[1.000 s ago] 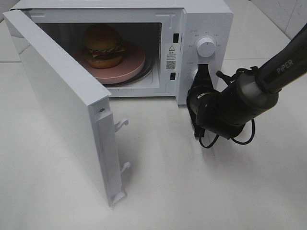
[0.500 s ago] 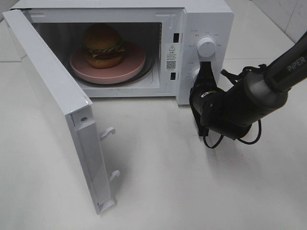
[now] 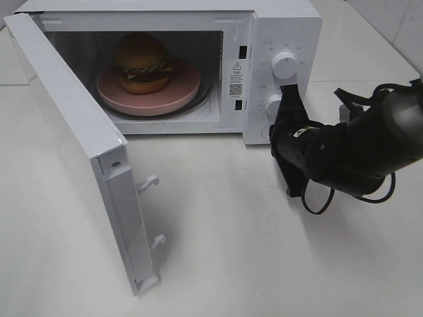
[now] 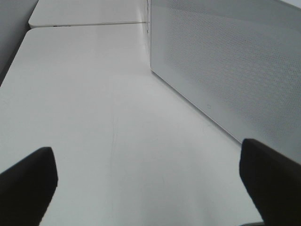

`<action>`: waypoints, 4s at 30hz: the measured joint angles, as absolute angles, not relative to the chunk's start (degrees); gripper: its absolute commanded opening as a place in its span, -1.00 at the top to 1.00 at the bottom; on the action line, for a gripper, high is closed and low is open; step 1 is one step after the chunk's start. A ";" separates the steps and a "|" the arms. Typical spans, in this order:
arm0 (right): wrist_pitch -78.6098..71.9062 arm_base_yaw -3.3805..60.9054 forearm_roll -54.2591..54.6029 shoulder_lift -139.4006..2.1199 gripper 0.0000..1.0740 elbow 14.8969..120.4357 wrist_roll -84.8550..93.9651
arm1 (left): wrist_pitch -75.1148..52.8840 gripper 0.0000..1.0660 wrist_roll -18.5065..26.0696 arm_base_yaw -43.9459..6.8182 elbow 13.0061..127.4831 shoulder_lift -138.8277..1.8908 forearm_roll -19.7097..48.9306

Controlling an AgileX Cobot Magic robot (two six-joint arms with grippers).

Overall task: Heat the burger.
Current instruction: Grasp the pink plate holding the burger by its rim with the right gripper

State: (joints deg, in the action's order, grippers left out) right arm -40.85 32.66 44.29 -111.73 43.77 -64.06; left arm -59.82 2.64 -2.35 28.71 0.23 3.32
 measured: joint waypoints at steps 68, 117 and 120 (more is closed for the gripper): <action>39.02 32.66 6.93 -87.83 0.76 53.11 79.35 | -59.82 -0.94 2.64 -2.35 28.71 0.23 3.32; 31.23 37.41 -12.61 -103.53 -0.81 74.60 65.49 | -59.82 -0.94 2.64 -2.35 28.71 0.23 3.32; 30.60 37.87 -12.78 -105.71 -0.81 76.49 64.80 | -59.82 -0.94 2.64 -2.35 28.71 0.23 3.32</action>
